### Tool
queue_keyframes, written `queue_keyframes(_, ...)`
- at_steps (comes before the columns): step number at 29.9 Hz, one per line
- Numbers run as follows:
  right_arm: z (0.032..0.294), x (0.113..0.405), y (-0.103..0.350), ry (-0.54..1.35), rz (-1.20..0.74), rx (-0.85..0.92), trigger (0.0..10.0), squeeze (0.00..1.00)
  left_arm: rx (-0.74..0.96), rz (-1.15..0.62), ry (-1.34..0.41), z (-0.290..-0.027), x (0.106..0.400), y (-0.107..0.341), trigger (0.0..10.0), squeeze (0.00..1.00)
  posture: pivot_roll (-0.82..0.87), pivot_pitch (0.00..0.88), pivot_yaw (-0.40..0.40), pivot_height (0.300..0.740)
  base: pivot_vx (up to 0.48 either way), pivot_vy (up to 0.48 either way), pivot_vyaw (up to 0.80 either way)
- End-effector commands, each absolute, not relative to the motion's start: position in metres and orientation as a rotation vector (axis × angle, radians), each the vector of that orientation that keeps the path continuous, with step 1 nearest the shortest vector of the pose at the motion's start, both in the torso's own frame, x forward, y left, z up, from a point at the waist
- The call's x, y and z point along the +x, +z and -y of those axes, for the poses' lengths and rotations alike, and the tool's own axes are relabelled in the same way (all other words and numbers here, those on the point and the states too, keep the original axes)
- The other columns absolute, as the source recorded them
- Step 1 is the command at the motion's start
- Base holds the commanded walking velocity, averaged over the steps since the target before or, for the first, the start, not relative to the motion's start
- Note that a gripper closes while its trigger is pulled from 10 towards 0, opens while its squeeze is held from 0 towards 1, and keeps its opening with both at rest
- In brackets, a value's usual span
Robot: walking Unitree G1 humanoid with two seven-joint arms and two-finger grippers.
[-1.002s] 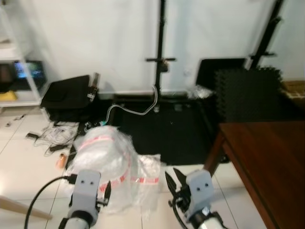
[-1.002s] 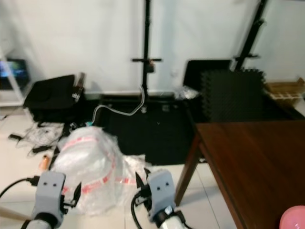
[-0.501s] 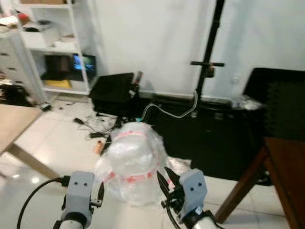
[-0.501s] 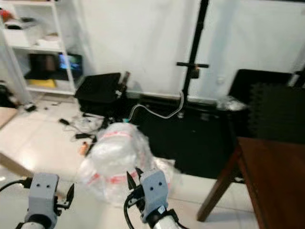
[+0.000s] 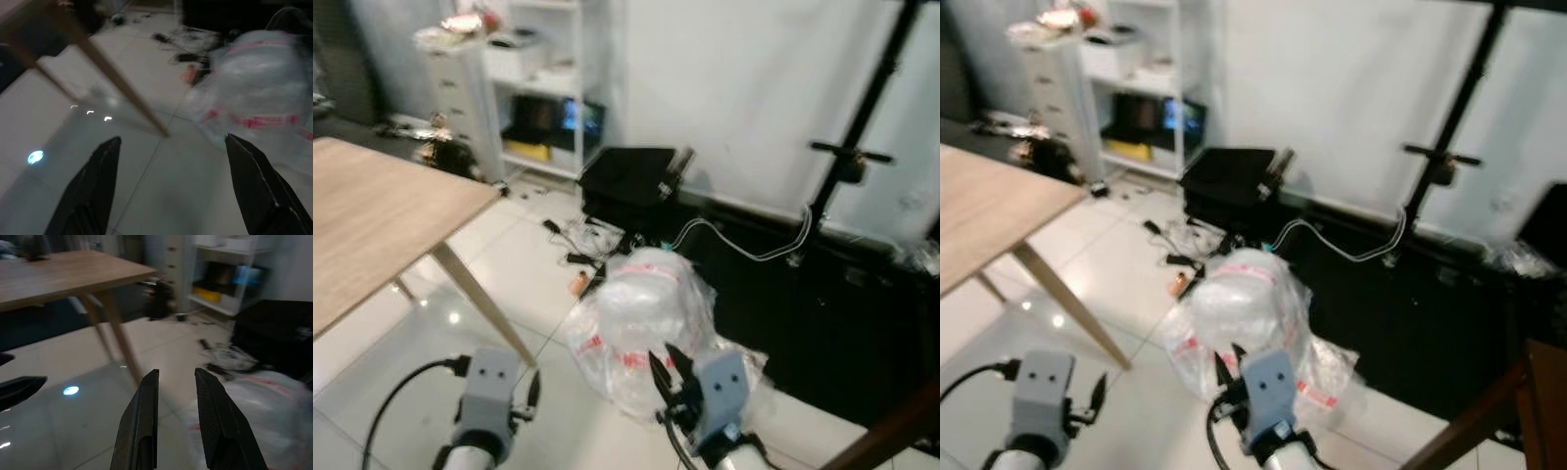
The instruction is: Setting the table
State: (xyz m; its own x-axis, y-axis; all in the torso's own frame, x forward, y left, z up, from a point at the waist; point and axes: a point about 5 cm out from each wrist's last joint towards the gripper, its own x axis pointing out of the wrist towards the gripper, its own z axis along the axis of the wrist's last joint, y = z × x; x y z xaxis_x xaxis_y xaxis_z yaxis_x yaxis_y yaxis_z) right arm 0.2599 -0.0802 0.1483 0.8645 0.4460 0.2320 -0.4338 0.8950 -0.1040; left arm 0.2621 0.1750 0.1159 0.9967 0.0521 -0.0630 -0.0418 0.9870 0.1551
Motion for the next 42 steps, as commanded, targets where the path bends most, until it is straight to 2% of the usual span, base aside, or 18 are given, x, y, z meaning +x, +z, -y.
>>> queue_keyframes(1,0.085,0.258,0.141,0.448,0.222,-0.053,10.0,0.10,0.160,-0.100,0.042,-0.173,0.259,0.109,10.0,0.00,0.03,0.157,0.060,0.740,0.000,0.000,0.76)
queue_keyframes(7,0.084,0.259,0.142,0.448,0.226,-0.044,10.0,0.10,0.160,-0.098,0.050,-0.174,0.260,0.109,10.0,0.00,0.04,0.157,0.061,0.740,0.000,0.000,0.76)
queue_keyframes(8,0.084,0.260,0.143,0.432,0.213,0.002,10.0,0.00,0.174,-0.082,0.075,-0.177,0.261,0.112,10.0,0.00,0.04,0.156,0.059,0.740,0.000,0.000,0.00)
queue_keyframes(11,0.084,0.261,0.143,0.428,0.205,0.030,10.0,0.00,0.197,-0.076,0.111,-0.182,0.263,0.113,10.0,0.00,0.04,0.157,0.061,0.740,0.153,0.000,0.00)
queue_keyframes(20,0.089,0.263,0.143,0.400,0.197,0.077,10.0,0.00,0.197,-0.073,0.124,-0.186,0.265,0.114,10.0,0.00,0.04,0.159,0.063,0.740,0.467,0.000,0.00)
queue_keyframes(28,0.099,0.269,0.147,0.310,0.208,0.134,10.0,0.00,0.211,-0.052,0.120,-0.185,0.265,0.117,10.0,0.00,0.04,0.161,0.065,0.740,0.474,0.000,0.77)
queue_keyframes(31,0.104,0.272,0.154,0.283,0.233,0.151,10.0,0.05,0.241,-0.014,0.118,-0.185,0.266,0.123,10.0,0.00,0.04,0.161,0.068,0.740,0.480,0.000,0.79)
queue_keyframes(42,0.098,0.271,0.157,0.324,0.236,0.204,10.0,0.06,0.282,0.021,0.113,-0.183,0.265,0.127,10.0,0.00,0.05,0.161,0.073,0.740,0.480,0.000,0.79)
